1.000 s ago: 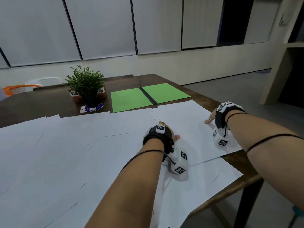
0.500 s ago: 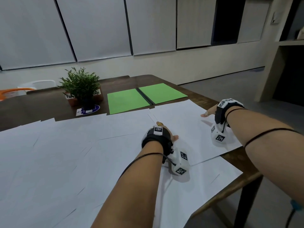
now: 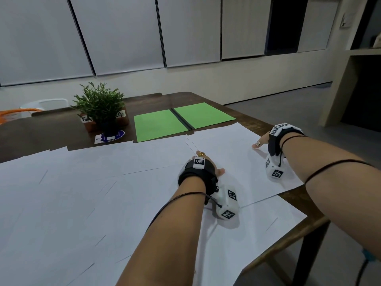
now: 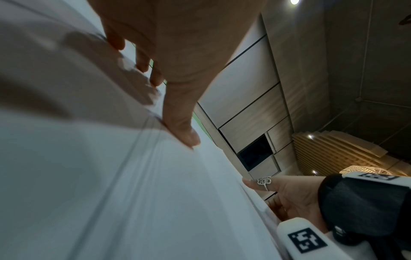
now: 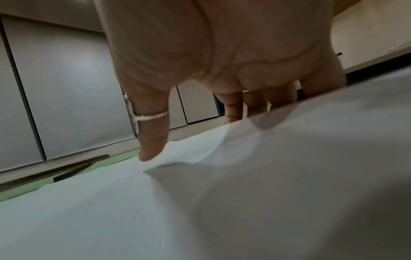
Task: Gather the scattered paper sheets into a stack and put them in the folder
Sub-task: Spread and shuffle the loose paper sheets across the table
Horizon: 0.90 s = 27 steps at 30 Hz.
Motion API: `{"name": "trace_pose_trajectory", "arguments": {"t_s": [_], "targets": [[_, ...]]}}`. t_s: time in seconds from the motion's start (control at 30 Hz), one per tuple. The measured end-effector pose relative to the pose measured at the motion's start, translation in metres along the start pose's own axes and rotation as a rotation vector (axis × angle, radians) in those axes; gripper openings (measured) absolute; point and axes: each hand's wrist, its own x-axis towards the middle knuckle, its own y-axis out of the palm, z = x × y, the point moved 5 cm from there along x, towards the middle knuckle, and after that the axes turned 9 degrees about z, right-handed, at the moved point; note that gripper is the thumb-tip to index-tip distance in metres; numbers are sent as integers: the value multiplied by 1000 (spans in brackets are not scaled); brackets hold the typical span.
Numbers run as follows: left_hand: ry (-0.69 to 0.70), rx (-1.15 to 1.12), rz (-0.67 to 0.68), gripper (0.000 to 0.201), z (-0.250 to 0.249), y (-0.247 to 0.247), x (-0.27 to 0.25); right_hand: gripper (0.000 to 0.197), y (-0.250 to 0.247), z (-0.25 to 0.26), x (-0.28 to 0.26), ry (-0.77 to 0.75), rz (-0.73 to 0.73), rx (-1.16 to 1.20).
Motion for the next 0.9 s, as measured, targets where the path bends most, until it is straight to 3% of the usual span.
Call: {"name": "trace_pose_trajectory", "arguments": {"t_s": [0.13,0.27,0.4,0.57,0.63,0.77,0.9], "targets": [[0,-16,-10,107,1,1,2,77,-5,3,8,-30,-37,41],[5,-42,-18,107,2,1,4,39,-4,14,-15,-76,-13,-81],[18,-42,-36,108,2,3,8,42,-6,17,-21,-185,-94,-198],[15,-81,-43,108,4,-4,3,23,-23,29,-33,-296,-339,116],[4,-210,-48,106,11,-7,10,24,-34,33,-51,-389,-430,239],[47,-691,-172,112,31,-28,12,35,-57,31,-89,-589,-558,558],[358,-1218,-296,129,50,-82,-18,33,-71,40,-135,-866,-473,945]]}}
